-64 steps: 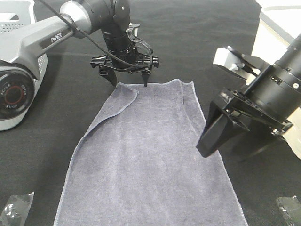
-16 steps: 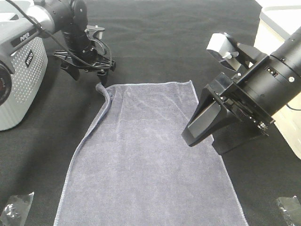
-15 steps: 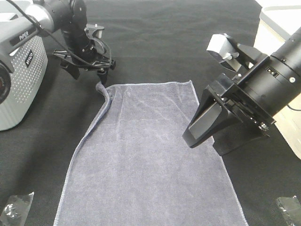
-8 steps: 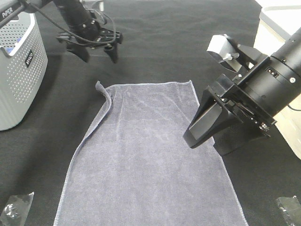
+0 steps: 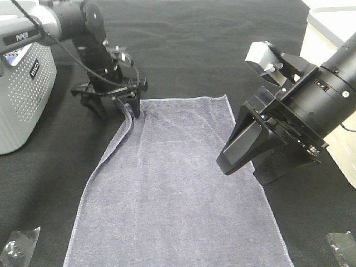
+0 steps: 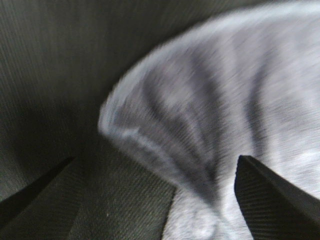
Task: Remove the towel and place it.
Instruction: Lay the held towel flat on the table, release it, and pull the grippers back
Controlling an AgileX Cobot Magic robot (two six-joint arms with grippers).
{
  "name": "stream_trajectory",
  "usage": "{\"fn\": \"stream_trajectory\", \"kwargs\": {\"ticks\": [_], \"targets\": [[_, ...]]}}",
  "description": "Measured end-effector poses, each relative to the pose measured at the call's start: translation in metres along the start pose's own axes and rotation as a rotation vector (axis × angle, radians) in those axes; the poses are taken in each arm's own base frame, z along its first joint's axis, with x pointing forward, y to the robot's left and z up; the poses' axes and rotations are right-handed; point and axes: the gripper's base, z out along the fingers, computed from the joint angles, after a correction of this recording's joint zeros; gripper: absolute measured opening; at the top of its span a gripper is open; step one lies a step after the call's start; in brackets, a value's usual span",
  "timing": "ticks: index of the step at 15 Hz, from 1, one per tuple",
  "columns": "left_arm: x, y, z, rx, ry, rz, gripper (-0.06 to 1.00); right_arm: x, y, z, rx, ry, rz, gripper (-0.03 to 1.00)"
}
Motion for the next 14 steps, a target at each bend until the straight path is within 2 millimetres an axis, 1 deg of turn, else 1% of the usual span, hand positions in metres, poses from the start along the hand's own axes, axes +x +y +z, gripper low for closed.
{"fn": "stream_trajectory", "kwargs": {"ticks": [1, 5, 6, 7, 8, 9, 12, 14], "targets": [[0.0022, 0.0012, 0.0036, -0.005, 0.015, -0.010, 0.77, 0.0000, 0.0000, 0.0000, 0.000, 0.000, 0.000, 0.85], [0.0015, -0.0032, 0.0044, 0.046, 0.005, -0.033, 0.77, 0.0000, 0.0000, 0.0000, 0.000, 0.000, 0.000, 0.85], [0.0012, -0.0034, 0.0044, 0.049, 0.002, -0.034, 0.76, 0.0000, 0.0000, 0.0000, 0.000, 0.000, 0.000, 0.85], [0.0011, -0.0032, 0.0044, 0.047, 0.001, -0.033, 0.72, 0.0000, 0.0000, 0.0000, 0.000, 0.000, 0.000, 0.85], [0.0006, -0.0027, 0.0045, 0.041, -0.005, -0.039, 0.61, 0.0000, 0.0000, 0.0000, 0.000, 0.000, 0.000, 0.85], [0.0000, -0.0027, 0.0045, 0.041, -0.011, -0.042, 0.54, 0.0000, 0.0000, 0.0000, 0.000, 0.000, 0.000, 0.85], [-0.0010, -0.0019, 0.0045, 0.033, -0.023, -0.038, 0.47, 0.0000, 0.0000, 0.0000, 0.000, 0.000, 0.000, 0.85], [-0.0015, 0.0013, 0.0045, -0.003, -0.028, -0.024, 0.35, 0.0000, 0.0000, 0.0000, 0.000, 0.000, 0.000, 0.85]]}}
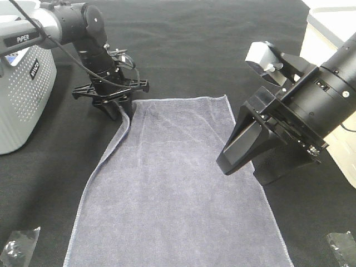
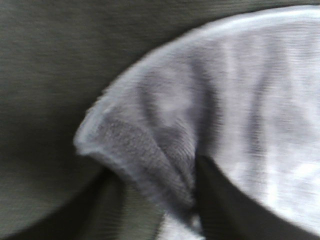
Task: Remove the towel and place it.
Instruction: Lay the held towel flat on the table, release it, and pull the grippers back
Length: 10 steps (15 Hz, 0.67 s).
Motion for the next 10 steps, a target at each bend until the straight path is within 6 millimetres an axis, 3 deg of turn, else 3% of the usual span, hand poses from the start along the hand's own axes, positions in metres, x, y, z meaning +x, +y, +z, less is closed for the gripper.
{"fn": "stream_trajectory", "kwargs": {"ticks": [3, 10], "targets": [[-0.0006, 0.0030, -0.0001, -0.033, -0.006, 0.037, 0.24, -0.0002, -0.0001, 0.0000, 0.001, -0.003, 0.000, 0.85], [-0.0089, 0.0069, -0.0038, -0.103, -0.084, 0.345, 0.19, -0.0012, -0.0007, 0.0000, 0.007, -0.013, 0.000, 0.85]]}}
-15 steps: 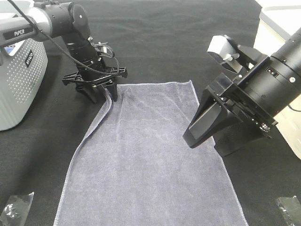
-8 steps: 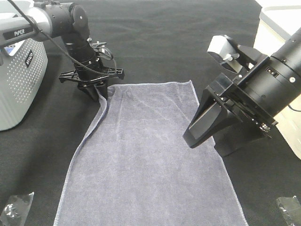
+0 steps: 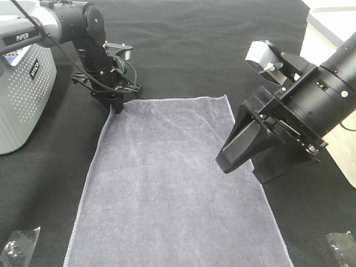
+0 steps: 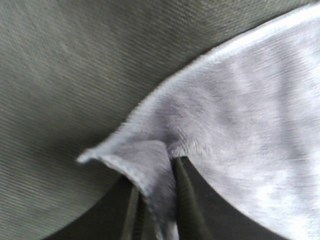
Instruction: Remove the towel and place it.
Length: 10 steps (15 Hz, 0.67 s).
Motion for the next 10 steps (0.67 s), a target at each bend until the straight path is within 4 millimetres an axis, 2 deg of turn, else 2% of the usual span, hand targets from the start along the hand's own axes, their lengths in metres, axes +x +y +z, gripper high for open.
{"fn": "stream_trajectory", "kwargs": {"ticks": [5, 7, 10], "targets": [[0.002, 0.004, 0.000, -0.047, 0.022, -0.010, 0.19, -0.010, -0.010, -0.002, 0.108, -0.089, -0.005, 0.85], [0.002, 0.007, 0.000, -0.074, 0.022, -0.045, 0.19, -0.028, -0.019, -0.008, 0.218, -0.132, 0.000, 0.85], [0.002, 0.007, 0.000, -0.077, 0.021, -0.095, 0.25, -0.072, -0.036, -0.013, 0.333, -0.142, 0.029, 0.85]]}}
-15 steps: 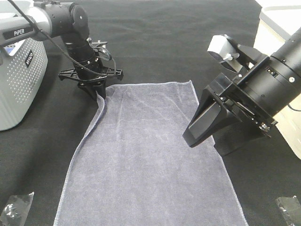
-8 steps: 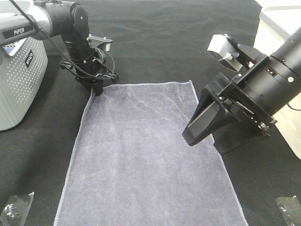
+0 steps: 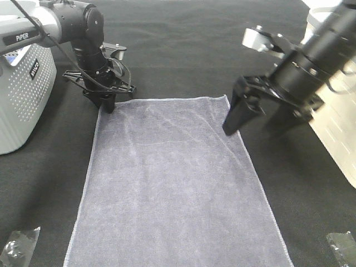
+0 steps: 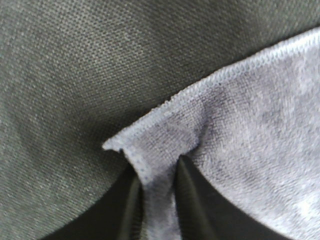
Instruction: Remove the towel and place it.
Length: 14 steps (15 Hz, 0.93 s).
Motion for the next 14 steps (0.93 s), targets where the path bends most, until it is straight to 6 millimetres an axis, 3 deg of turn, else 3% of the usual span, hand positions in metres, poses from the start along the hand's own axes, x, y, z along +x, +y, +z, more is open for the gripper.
{"fn": "stream_trajectory", "kwargs": {"ticks": [4, 9, 14], "targets": [[0.000, 0.000, 0.000, 0.000, 0.003, -0.047, 0.43, -0.047, -0.015, 0.013, 0.069, -0.009, 0.004, 0.85], [0.003, 0.000, 0.000, -0.003, 0.031, -0.101, 0.51, -0.099, -0.034, 0.016, 0.225, -0.036, -0.005, 0.85], [0.004, 0.000, 0.000, -0.003, 0.048, -0.113, 0.56, -0.145, -0.057, 0.047, 0.251, -0.039, -0.011, 0.85]]}}
